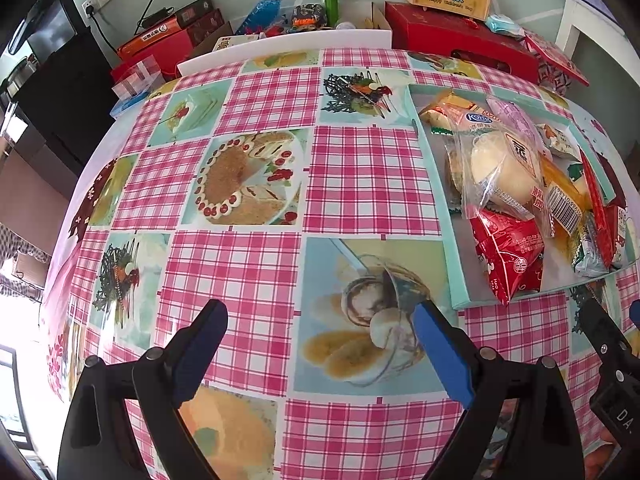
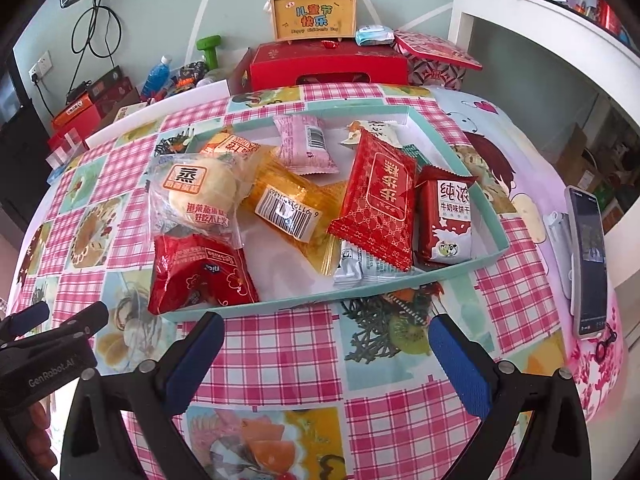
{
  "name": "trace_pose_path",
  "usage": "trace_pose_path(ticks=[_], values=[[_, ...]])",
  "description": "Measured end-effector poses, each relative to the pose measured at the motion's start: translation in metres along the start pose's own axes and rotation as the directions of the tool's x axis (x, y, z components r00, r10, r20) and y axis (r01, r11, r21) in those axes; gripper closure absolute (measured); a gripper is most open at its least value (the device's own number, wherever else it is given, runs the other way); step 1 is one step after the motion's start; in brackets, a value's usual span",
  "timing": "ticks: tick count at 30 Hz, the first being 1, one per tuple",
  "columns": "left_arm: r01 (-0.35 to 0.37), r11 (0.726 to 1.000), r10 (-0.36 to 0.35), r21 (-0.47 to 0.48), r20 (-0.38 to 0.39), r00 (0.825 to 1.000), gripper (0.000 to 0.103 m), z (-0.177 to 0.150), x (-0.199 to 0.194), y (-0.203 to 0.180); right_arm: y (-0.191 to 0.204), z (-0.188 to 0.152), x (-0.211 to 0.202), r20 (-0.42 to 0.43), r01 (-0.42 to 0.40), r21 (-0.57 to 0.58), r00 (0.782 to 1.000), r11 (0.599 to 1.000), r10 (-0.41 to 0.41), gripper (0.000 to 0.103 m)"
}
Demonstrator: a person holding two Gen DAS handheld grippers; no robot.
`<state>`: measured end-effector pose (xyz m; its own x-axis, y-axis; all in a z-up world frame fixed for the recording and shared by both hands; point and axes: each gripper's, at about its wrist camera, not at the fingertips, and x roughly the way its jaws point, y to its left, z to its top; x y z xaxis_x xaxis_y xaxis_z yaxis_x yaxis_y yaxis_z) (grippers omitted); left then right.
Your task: Organize snacks
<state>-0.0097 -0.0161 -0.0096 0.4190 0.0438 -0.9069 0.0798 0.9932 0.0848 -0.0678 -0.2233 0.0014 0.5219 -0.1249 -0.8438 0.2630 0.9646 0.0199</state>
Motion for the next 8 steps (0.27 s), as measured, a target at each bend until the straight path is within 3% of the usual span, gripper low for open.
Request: trace_pose_path(ticks=[8], values=[[0.009,1.0,-0.009,0.019,0.03,1.0,0.009,0.0003,-0.0062,-0.0039,-0.0022,-0.0003,0.0013,-0.006,0.001,0.009,1.0,1.0,-0.001,0.0]])
